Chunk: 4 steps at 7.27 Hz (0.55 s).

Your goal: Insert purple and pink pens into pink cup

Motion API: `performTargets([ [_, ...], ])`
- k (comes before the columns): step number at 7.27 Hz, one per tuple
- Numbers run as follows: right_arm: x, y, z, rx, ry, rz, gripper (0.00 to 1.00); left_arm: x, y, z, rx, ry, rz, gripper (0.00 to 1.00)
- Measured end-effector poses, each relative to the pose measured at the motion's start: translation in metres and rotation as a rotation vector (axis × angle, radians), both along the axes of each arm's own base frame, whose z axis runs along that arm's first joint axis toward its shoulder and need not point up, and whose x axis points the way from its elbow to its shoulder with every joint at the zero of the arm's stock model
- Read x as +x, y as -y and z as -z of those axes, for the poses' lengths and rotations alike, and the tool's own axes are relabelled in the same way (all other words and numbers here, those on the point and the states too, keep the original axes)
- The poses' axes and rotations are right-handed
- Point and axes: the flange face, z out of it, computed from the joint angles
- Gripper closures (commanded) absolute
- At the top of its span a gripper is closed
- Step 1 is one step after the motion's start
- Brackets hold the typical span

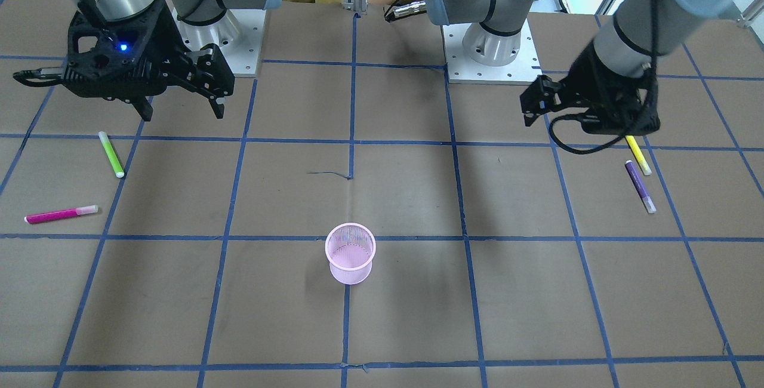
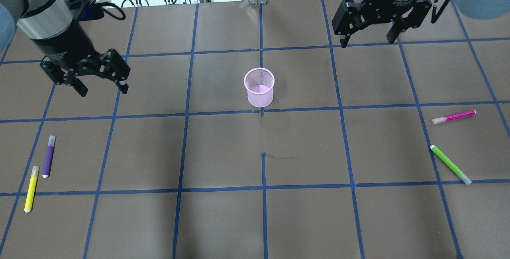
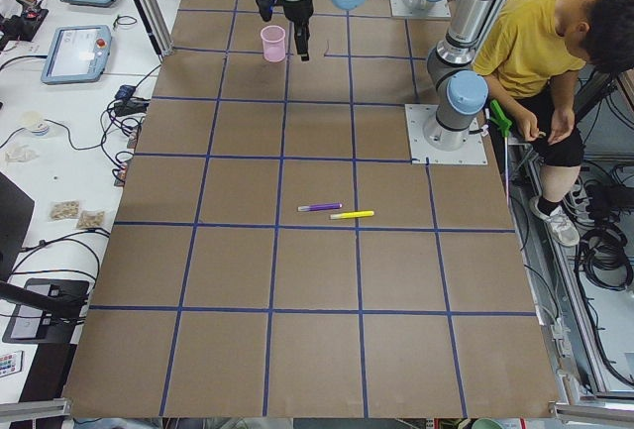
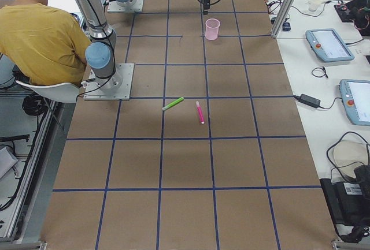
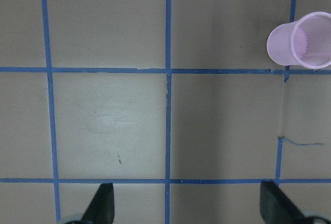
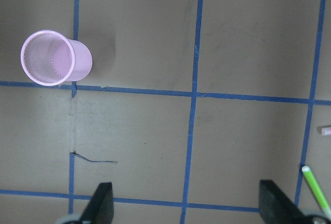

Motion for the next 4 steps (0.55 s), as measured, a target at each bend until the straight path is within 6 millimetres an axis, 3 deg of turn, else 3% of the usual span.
performTargets([
  [1, -0.024, 0.005, 0.003, 0.014, -0.005, -0.110, 0.06, 0.053, 0.001, 0.028, 0.026, -0.023, -0.003, 0.00],
  [2, -0.061, 0.009, 0.006, 0.039, -0.006, -0.239, 0.07, 0.101, 0.003, 0.052, 0.043, -0.013, -0.006, 0.00],
  [3, -0.113, 0.011, 0.010, 0.064, 0.004, -0.383, 0.07, 0.145, 0.001, 0.074, 0.072, 0.008, -0.011, 0.03],
  [4, -0.173, 0.008, 0.017, 0.077, 0.030, -0.518, 0.05, 0.173, -0.004, 0.089, 0.090, 0.005, 0.020, 0.10],
])
